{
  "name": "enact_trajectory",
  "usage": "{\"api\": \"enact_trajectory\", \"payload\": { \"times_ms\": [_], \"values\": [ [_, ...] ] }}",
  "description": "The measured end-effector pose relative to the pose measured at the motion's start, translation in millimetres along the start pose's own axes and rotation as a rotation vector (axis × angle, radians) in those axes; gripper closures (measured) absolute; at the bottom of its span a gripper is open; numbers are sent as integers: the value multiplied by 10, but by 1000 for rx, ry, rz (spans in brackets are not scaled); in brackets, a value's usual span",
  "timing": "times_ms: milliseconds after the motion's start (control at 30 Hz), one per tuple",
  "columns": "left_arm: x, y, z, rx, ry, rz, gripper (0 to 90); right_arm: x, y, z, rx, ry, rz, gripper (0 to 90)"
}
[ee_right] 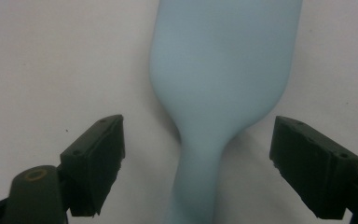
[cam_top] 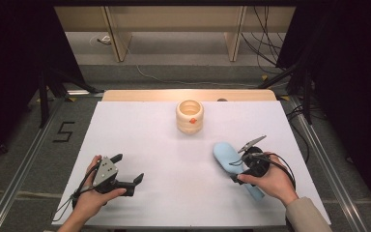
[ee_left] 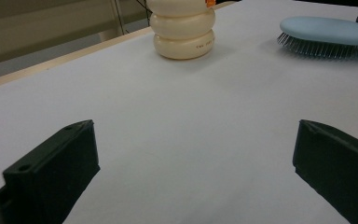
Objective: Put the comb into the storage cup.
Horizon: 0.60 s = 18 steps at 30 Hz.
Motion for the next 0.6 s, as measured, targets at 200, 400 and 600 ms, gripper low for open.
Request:
{"api": "enact_trajectory", "payload": {
  "times_ms": [200, 400, 600],
  "values": [
    [2, 1, -1, 0, 1, 1, 0, -8, -62, -104, 116, 4, -29, 230],
    [0, 1, -3, 0, 2, 2, 0, 3, -110, -191, 195, 2, -38, 281],
    [0, 2, -4, 0, 3, 2, 0, 2, -145, -215, 241, 20, -46, 348]
  ]
}}
Point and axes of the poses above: each handheld gripper's, and its own axes: z roughly backward along the jaws, y roughly out of its underside, x roughly to its left, the point moved 1 cm from there along -z, roughly forward along the jaws, and after that the axes turned 4 degrees about z, right-handed, at the moved point
